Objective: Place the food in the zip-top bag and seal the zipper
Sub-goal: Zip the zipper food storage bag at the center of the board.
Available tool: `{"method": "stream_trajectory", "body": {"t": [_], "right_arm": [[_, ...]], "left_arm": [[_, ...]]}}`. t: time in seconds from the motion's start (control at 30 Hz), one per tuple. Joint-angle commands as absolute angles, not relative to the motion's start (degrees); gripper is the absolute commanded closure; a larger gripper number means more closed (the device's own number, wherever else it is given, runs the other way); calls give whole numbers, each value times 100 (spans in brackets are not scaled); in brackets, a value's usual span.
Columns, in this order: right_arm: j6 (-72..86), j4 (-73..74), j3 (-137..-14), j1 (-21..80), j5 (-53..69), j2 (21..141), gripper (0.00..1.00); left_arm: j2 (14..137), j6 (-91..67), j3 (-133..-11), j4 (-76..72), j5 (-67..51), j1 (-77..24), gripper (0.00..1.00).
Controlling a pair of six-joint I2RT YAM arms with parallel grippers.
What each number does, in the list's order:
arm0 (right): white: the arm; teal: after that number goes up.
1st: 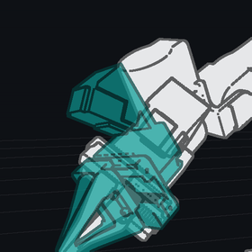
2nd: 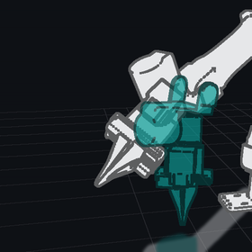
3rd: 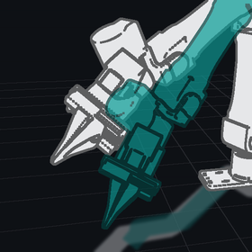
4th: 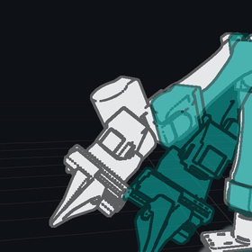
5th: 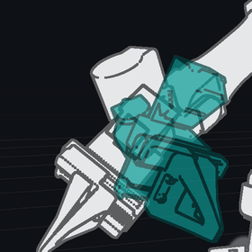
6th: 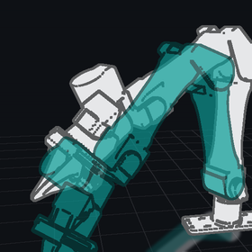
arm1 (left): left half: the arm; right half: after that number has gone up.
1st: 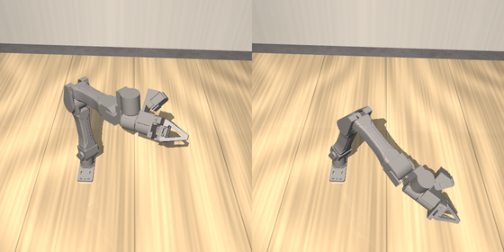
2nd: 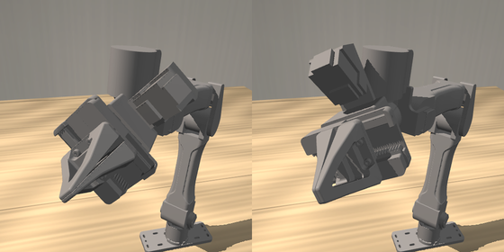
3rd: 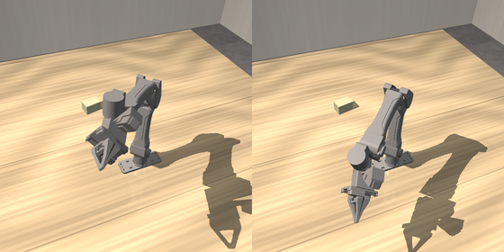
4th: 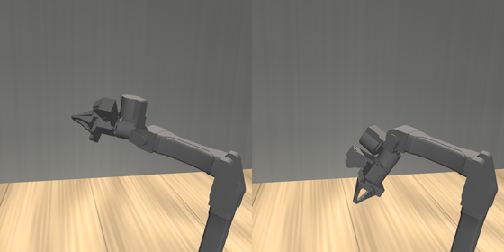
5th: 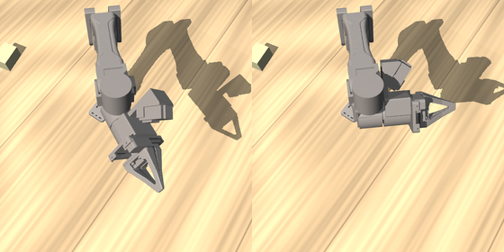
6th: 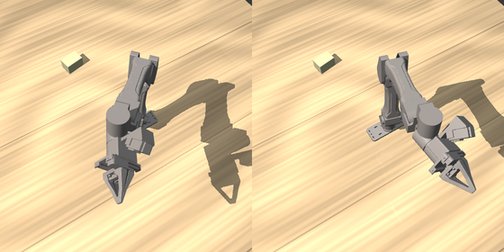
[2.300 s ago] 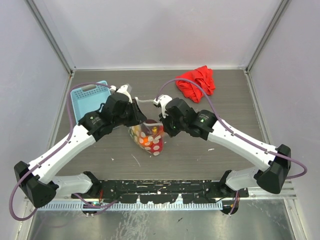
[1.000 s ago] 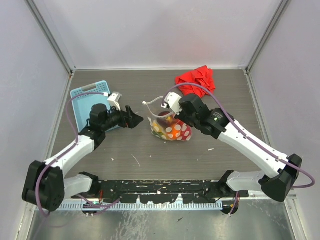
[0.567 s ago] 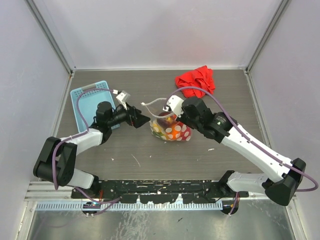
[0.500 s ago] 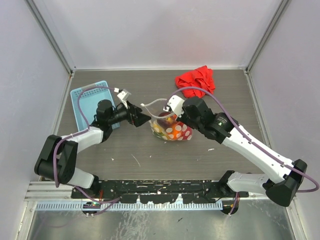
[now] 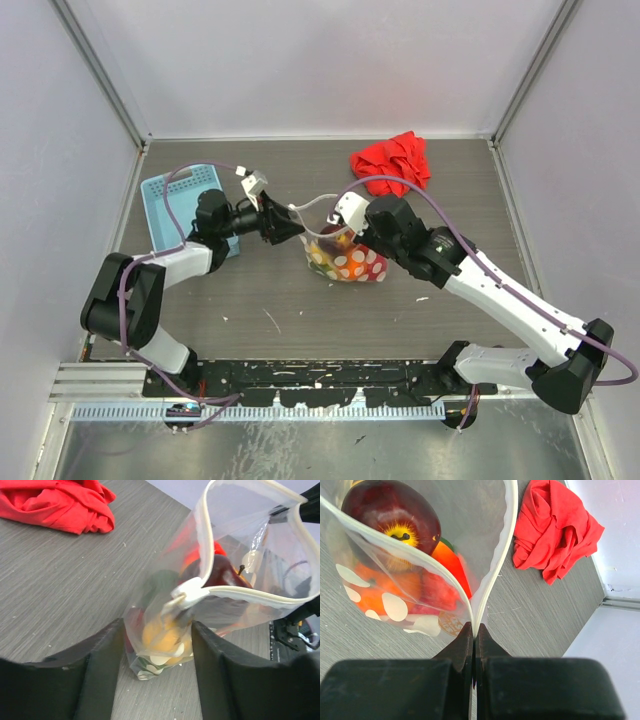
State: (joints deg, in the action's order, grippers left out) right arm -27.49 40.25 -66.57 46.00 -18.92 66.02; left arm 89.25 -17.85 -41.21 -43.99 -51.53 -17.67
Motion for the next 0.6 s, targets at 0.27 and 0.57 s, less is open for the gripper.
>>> {"method": "stream_trajectory", "body": {"t": [0.27,0.57], "right_arm": [[-2733,3456,-6459,4531,-2100,6359,99],[-2326,3245,-6240,4143,-1932,6232,98]], "left_arm": [[8906,-2330,-4255,-5487,-5376,-1694,94],[8353,-2050,-3822,-5080,-4969,-1652,100]]}}
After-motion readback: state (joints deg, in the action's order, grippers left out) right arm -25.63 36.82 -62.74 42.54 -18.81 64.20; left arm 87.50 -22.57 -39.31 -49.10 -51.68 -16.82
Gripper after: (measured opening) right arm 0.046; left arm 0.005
